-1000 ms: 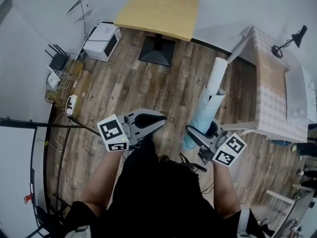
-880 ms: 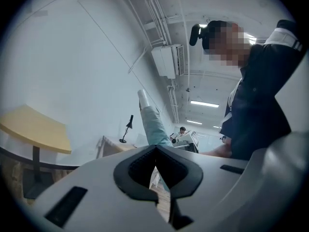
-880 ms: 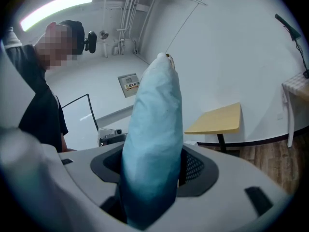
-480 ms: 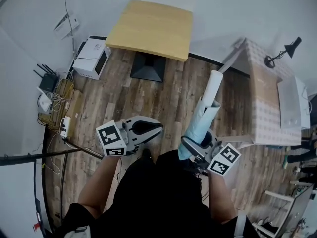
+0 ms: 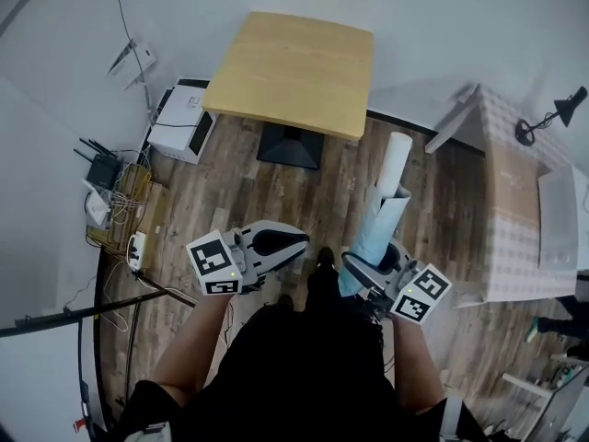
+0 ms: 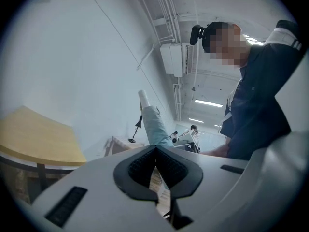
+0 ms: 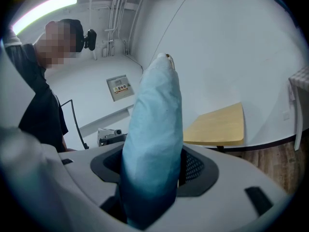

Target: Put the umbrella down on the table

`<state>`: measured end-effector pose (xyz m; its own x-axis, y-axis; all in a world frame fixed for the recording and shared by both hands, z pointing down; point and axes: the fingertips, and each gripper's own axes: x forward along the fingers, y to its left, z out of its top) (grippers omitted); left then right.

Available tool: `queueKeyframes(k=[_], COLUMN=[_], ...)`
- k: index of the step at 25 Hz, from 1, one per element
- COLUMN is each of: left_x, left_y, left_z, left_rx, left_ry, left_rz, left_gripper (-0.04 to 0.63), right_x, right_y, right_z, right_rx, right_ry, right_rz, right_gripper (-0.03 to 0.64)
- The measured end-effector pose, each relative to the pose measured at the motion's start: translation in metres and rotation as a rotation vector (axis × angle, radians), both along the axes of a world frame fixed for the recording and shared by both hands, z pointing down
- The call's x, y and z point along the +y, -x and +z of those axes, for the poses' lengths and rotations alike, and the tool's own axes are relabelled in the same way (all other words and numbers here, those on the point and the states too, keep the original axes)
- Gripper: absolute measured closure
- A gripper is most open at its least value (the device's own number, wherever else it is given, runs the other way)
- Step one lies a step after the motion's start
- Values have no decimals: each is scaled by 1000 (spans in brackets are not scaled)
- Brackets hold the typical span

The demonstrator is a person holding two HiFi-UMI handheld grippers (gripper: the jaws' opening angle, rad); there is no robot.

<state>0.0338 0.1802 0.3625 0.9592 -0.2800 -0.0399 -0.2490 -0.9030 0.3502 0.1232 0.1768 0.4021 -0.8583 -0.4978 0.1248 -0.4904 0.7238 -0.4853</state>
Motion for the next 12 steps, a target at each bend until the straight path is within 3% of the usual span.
queueKeyframes(k=[12], left_x=[-137], left_y=[-30], left_z=[-33], left_rx=[-37], left_ry=[-45], left_rz=[-152], left_gripper=[583], right_x=[-163], right_y=[-29], right_z=[-30], right_rx=[-47], right_ry=[-63], right_rz=[-159], right_gripper=[321])
